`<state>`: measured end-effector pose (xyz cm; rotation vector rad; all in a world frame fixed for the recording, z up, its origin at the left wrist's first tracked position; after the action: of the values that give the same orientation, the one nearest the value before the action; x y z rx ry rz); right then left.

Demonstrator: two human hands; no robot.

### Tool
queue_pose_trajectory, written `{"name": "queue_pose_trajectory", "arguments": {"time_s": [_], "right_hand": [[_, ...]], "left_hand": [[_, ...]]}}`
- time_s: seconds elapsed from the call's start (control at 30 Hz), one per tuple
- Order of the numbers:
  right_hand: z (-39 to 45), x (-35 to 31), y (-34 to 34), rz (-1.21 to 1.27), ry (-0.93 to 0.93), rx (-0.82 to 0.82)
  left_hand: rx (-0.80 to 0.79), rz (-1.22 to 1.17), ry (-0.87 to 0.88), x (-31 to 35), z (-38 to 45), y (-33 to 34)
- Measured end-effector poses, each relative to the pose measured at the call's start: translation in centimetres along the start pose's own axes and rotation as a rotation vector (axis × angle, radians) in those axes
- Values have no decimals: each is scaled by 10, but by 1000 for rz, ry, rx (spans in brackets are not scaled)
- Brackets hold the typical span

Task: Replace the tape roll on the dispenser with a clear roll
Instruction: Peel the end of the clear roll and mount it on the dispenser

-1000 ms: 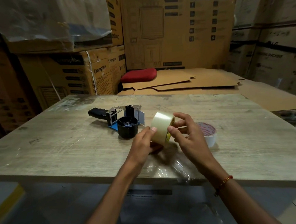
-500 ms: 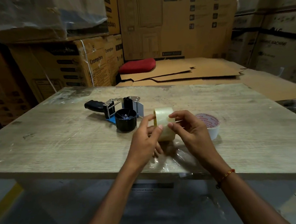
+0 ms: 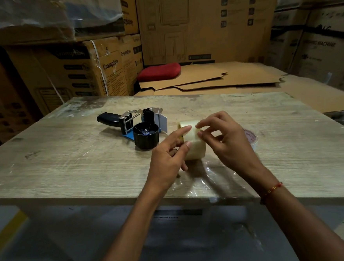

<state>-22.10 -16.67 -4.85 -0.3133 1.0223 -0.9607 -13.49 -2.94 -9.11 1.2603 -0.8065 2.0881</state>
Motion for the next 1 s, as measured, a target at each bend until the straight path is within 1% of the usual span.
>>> {"name": "queue_pose_trajectory", "arguments": {"time_s": [0.2, 0.3, 0.37, 0.43, 0.53, 0.6, 0.67, 0.7, 0.77, 0.8, 0.9, 0.93, 1.0], "right_hand": [[4, -11, 5, -203, -47, 25], [1, -15, 7, -208, -60, 49], [-2, -12, 4, -83, -21, 97], [-9, -3, 3, 73, 91, 109], [-22, 11, 17, 269, 243, -33], [-27, 15, 27, 418, 268, -105], [-27, 18, 29, 568, 266, -96], [-27, 18, 29, 624, 260, -81], [-27, 18, 28, 641, 240, -55], [-27, 19, 29, 624, 232, -49], [-28, 21, 32, 627, 216, -43], [-28, 21, 33, 622, 208, -45], [-27, 20, 32, 572, 181, -49]], "left_hand": [[17, -38, -12, -2, 0, -1], [31, -36, -14, -1, -1, -2], [40, -32, -9, 0, -1, -3], [47, -30, -8, 1, -1, -3], [69, -31, 3, 2, -3, -4], [93, -8, 16, 2, -5, -5], [122, 110, 53, 4, -6, -4], [145, 225, 87, 7, -6, -4], [201, 474, 160, 14, -7, -3], [232, 558, 178, 18, -7, -3], [292, 714, 207, 30, -3, -7], [286, 775, 215, 34, 2, -7], [185, 899, 247, 43, 15, -4]]}}
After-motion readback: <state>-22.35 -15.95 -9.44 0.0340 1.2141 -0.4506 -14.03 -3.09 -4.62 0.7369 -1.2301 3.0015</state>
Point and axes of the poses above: each hand's wrist, its own z-axis towards the middle knuckle, its own y-axis out of the palm, x = y × z, the point moved 6 cm from there along z, towards the middle knuckle, and after that the axes turned 12 degrees about -x, right-handed, at the moved point
